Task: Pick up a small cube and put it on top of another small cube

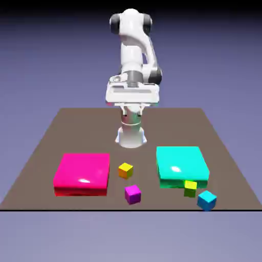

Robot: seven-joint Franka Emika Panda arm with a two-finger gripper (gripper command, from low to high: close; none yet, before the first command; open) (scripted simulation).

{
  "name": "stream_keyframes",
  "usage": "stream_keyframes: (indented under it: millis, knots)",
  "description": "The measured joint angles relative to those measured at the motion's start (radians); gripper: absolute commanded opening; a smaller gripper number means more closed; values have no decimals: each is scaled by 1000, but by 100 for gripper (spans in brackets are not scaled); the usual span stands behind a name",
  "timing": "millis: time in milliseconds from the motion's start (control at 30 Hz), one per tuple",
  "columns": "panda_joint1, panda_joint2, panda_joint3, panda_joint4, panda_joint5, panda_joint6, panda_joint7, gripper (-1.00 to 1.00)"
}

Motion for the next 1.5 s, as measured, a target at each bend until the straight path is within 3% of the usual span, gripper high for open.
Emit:
stream_keyframes:
  millis: [1500]
  knots:
    - [-34, 444, 35, -139, -1957, -319, -253, 0]
